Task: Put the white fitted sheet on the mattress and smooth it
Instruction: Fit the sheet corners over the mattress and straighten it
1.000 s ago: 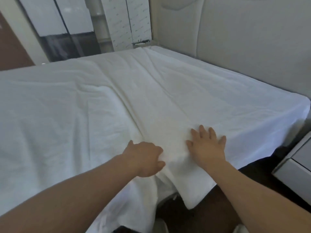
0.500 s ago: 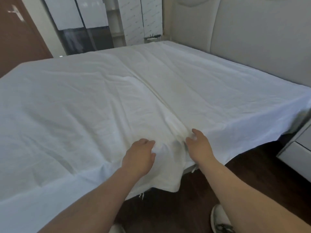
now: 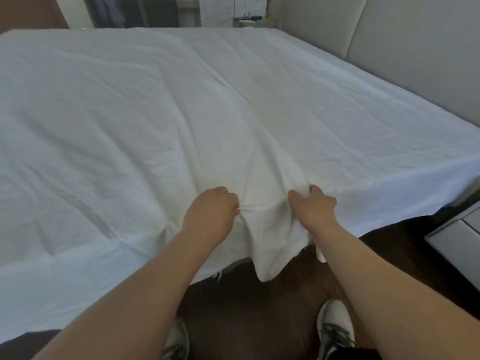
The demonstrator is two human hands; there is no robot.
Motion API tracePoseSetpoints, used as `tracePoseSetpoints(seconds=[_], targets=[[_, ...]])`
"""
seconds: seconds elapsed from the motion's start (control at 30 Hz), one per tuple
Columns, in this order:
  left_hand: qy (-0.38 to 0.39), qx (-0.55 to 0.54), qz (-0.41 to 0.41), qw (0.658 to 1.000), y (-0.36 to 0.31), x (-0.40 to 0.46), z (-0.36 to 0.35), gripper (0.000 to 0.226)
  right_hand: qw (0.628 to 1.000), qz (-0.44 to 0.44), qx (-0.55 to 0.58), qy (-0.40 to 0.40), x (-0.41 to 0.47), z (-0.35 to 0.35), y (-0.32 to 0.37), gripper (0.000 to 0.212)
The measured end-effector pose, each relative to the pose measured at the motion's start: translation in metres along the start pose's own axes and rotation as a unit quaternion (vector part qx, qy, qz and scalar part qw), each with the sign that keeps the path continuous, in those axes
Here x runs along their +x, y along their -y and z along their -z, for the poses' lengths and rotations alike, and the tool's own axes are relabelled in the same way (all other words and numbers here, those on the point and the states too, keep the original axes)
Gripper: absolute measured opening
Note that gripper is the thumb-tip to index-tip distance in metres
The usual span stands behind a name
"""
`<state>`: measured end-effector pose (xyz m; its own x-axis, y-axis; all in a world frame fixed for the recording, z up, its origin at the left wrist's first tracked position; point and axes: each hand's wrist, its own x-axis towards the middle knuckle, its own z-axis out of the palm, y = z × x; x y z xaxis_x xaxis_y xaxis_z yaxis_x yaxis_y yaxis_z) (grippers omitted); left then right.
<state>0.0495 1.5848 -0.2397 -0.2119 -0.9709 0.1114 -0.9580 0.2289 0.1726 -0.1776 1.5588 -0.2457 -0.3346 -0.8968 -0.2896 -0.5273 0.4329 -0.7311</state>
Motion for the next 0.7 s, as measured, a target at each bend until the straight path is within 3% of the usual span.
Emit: tracePoseSetpoints(seconds=[0.1, 0.23, 0.3, 0.37, 0.43, 0.5, 0.7], targets=[[0.057, 0.025, 0.081, 0.995, 0.021, -0.013, 0.019, 0.019, 1.0, -0.005, -0.007, 0.004, 0.001, 0.005, 0.005, 0.067], [0.125, 0.075, 0.232, 0.962, 0.05, -0.035, 0.055, 0.011, 0.998, 0.018, -0.05, 0.032, -0.003, 0.015, 0.008, 0.065], [0.141, 0.107, 0.261, 0.949, 0.042, -0.04, 0.064, 0.012, 0.998, 0.035, -0.04, 0.036, -0.003, 0.018, 0.003, 0.06], [0.115, 0.139, 0.194, 0.964, 0.021, -0.037, 0.062, 0.025, 0.999, 0.036, -0.004, 0.039, -0.003, 0.021, -0.001, 0.054], [0.059, 0.095, 0.09, 0.99, -0.002, -0.029, 0.049, 0.048, 0.998, 0.008, 0.047, 0.048, -0.003, 0.021, -0.003, 0.05], [0.042, 0.063, 0.034, 0.997, -0.018, -0.019, 0.03, 0.056, 0.997, 0.003, 0.056, 0.058, 0.0, 0.022, -0.006, 0.049], [0.062, 0.075, 0.025, 0.995, -0.009, 0.003, 0.004, 0.021, 0.995, 0.023, 0.084, 0.05, 0.002, 0.028, -0.013, 0.054]])
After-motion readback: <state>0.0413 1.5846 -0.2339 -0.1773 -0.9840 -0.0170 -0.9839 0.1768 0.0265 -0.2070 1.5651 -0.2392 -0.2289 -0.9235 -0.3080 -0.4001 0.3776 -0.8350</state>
